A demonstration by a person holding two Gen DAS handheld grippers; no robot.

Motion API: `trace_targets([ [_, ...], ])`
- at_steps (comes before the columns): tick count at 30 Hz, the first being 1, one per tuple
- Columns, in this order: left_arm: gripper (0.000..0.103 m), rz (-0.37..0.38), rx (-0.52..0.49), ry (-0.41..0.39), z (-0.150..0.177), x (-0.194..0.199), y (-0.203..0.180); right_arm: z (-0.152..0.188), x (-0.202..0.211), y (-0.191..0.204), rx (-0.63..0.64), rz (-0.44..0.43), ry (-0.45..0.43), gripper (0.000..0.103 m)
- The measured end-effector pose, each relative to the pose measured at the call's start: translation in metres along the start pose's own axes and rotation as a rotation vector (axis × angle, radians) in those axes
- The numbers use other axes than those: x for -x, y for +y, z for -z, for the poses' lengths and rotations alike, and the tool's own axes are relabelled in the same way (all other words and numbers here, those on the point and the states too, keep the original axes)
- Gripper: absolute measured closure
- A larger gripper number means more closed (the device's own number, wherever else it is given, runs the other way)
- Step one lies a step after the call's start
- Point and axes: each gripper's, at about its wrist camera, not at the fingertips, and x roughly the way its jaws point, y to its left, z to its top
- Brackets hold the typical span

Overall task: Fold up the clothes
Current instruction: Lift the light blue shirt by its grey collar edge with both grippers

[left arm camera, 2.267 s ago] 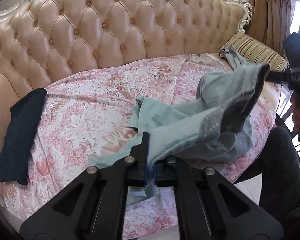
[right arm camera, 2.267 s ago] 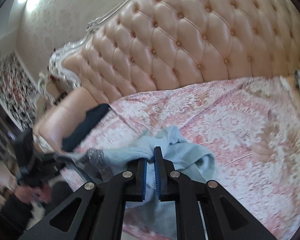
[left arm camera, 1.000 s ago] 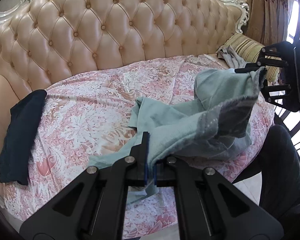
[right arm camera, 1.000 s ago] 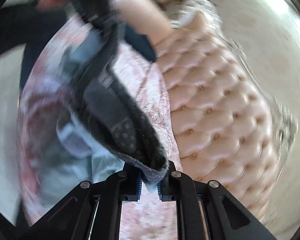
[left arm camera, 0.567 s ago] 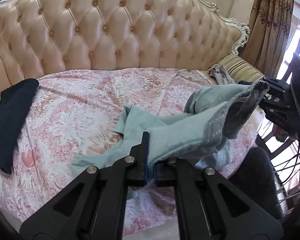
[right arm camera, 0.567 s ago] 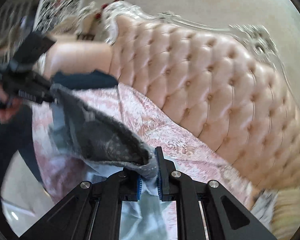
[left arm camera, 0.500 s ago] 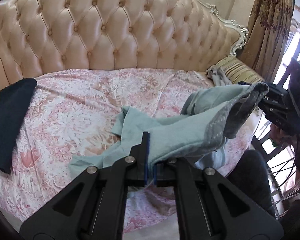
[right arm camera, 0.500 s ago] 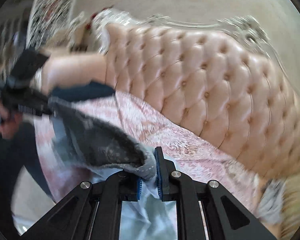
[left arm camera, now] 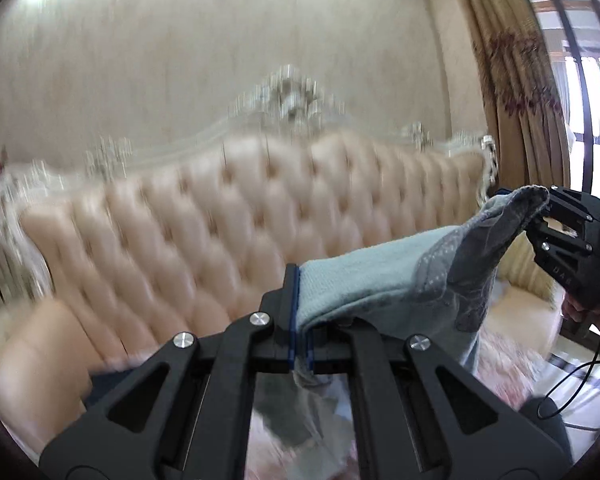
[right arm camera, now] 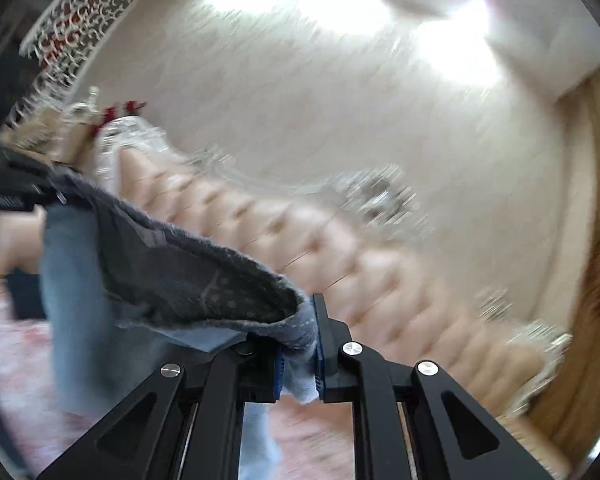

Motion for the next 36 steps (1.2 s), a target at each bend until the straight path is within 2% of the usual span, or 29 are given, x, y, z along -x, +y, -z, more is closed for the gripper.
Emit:
trace_targets([
  [4,0.099,-0.059,-0.061,-0.098,-0.016,0.011,-0.012,-0.013,0.02,0.008,0.12,0.222,-0.062,0.092],
  [6,0.099,-0.082,-0.094,-0.117,-0.013,0.013,-0.019,-0.012,0.026,0.016,0.181,0.315,-0.079,0.092],
  [8,0.099,-0.062,-0.093,-0.114,-0.007,0.014,-0.02,-0.007,0.033,0.023,0.218,0.378,-0.085,0.092],
  [14,0.099,0.023,-0.061,-0.108,0.01,0.047,-0.027,-0.002,0.065,0.027,0.243,0.418,-0.067,0.092],
  [19,0.099,0.065,-0.057,-0.08,0.018,0.043,-0.039,0.006,0.075,0.024,0.252,0.437,-0.024,0.092],
  [22,0.099,0.082,-0.043,-0.017,0.03,0.014,-0.044,0.023,0.051,0.019,0.246,0.411,0.055,0.092],
  [27,0.099,0.08,-0.045,0.116,0.058,-0.058,-0.053,0.069,0.004,0.019,0.25,0.375,0.181,0.092],
  [33,0.099,0.065,-0.062,0.268,0.087,-0.167,-0.044,0.129,-0.085,0.011,0.256,0.336,0.335,0.092],
  [36,0.099,0.068,-0.055,0.322,0.098,-0.216,-0.042,0.159,-0.13,0.005,0.208,0.291,0.412,0.092],
])
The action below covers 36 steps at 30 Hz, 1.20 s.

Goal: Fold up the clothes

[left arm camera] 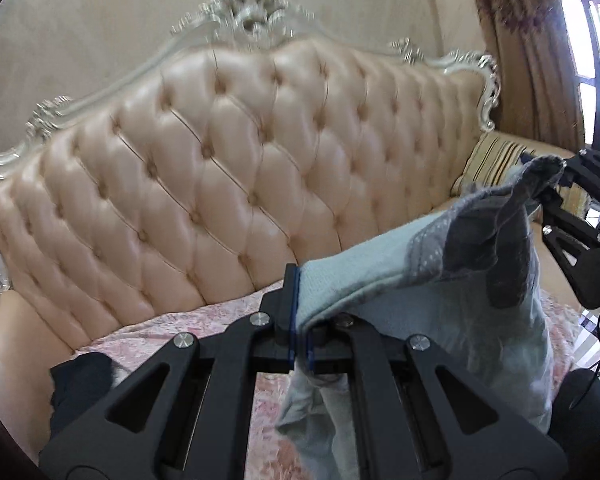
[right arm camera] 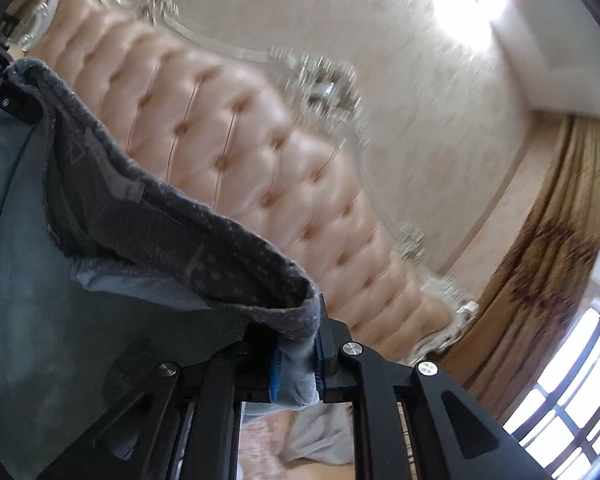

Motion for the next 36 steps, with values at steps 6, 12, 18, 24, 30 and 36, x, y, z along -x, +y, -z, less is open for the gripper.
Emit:
trace_targets([
  [6,0.099,0.022,0.048,0.16,0.01,-0.11,0.007,0.02,-0.111,0.019,-0.122,-0.183,0.182,0.092],
  [12,0.099,0.015,0.068,0.298,0.034,-0.194,0.002,0.06,-0.194,0.061,-0.193,-0.322,0.366,0.092],
  [18,0.099,0.009,0.052,0.409,0.056,-0.263,-0.008,0.093,-0.25,0.094,-0.191,-0.371,0.498,0.092],
  [24,0.099,0.006,0.094,0.492,0.075,-0.297,-0.006,0.117,-0.275,0.114,-0.201,-0.421,0.581,0.092],
  [30,0.097,-0.007,0.122,0.55,0.089,-0.313,-0.004,0.126,-0.288,0.121,-0.224,-0.463,0.636,0.092],
  [36,0.093,-0.013,0.132,0.561,0.095,-0.319,-0.003,0.13,-0.29,0.121,-0.25,-0.487,0.654,0.089],
])
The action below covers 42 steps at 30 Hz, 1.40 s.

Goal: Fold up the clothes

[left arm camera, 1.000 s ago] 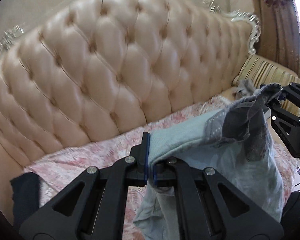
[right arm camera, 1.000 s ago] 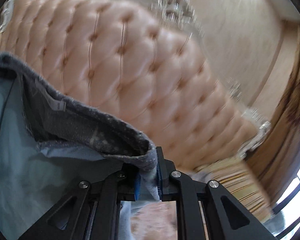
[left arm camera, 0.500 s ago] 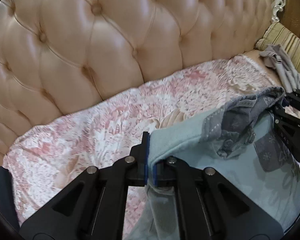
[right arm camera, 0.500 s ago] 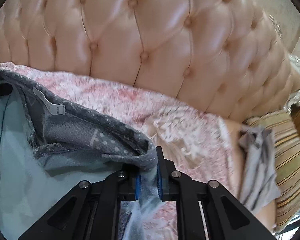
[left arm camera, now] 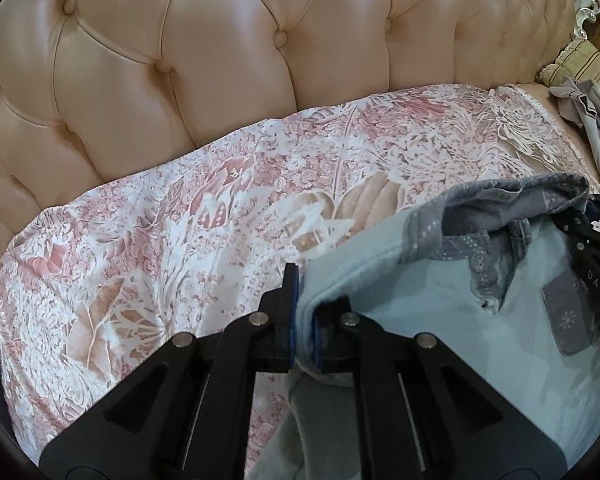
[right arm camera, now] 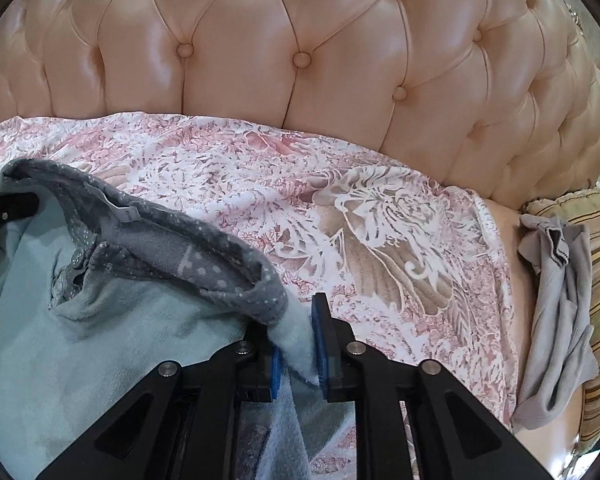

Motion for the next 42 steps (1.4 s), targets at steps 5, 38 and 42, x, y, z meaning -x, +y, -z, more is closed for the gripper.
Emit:
trace_targets([
  [5,0.075,-0.023,0.013,-0.002,-0.002,-0.002,0.005,0.0,-0.003,-0.002,-0.011,-0.011,0.003,0.089],
  [38,0.049,0.169,0.3,0.057,-0.013,-0.002,0.056,-0.004,-0.016,-0.069,-0.432,-0.416,0.068,0.087],
  [42,0.049,0.262,0.389,0.039,-0.014,0.008,0.071,0.008,-0.018,-0.095,-0.663,-0.67,0.007,0.086],
])
